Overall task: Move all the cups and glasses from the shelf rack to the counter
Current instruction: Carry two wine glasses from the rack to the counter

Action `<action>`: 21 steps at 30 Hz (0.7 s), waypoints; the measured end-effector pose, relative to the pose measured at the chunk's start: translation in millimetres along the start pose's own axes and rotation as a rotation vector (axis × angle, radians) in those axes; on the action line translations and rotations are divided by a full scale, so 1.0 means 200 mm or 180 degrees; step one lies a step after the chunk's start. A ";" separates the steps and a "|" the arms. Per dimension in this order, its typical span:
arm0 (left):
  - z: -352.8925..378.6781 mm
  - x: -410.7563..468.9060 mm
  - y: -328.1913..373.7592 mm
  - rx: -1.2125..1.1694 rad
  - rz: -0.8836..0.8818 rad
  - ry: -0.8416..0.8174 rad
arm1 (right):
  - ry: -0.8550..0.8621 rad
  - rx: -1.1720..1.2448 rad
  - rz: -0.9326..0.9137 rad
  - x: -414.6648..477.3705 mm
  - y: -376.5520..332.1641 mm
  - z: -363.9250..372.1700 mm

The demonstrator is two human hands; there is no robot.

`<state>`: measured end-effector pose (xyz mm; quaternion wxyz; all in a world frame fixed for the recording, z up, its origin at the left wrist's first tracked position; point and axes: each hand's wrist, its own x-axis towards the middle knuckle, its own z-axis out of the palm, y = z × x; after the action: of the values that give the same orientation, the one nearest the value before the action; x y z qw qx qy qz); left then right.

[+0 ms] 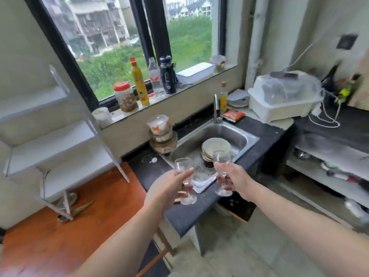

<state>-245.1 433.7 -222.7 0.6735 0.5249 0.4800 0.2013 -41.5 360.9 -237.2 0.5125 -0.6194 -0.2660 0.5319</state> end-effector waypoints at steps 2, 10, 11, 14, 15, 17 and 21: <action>0.28 0.09 0.05 0.0071 -0.0042 -0.0145 | 0.0243 -0.0017 -0.0037 -0.06 -0.01 -0.28; 1.57 0.40 0.12 0.0321 -0.0100 -0.0977 | 0.1139 -0.0014 -0.0037 -0.35 0.04 -1.48; 1.72 0.42 0.13 0.0374 -0.0099 -0.1130 | 0.1265 -0.0008 -0.0025 -0.40 0.05 -1.62; 2.12 0.46 0.17 0.0463 -0.0115 -0.1542 | 0.1645 0.0105 -0.0011 -0.51 0.06 -1.99; 2.24 0.49 0.17 0.0485 -0.0128 -0.1640 | 0.1775 0.0160 -0.0010 -0.54 0.06 -2.09; 2.46 0.54 0.19 0.0600 -0.0148 -0.1808 | 0.2011 0.0268 -0.0014 -0.57 0.07 -2.30; 2.87 0.71 0.22 0.0955 -0.0156 -0.2133 | 0.2348 0.0438 0.0036 -0.58 0.09 -2.67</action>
<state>323.1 264.9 -251.6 0.7135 0.6429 0.2693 -0.0707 418.0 64.8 -256.9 0.6114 -0.7350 -0.0237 0.2924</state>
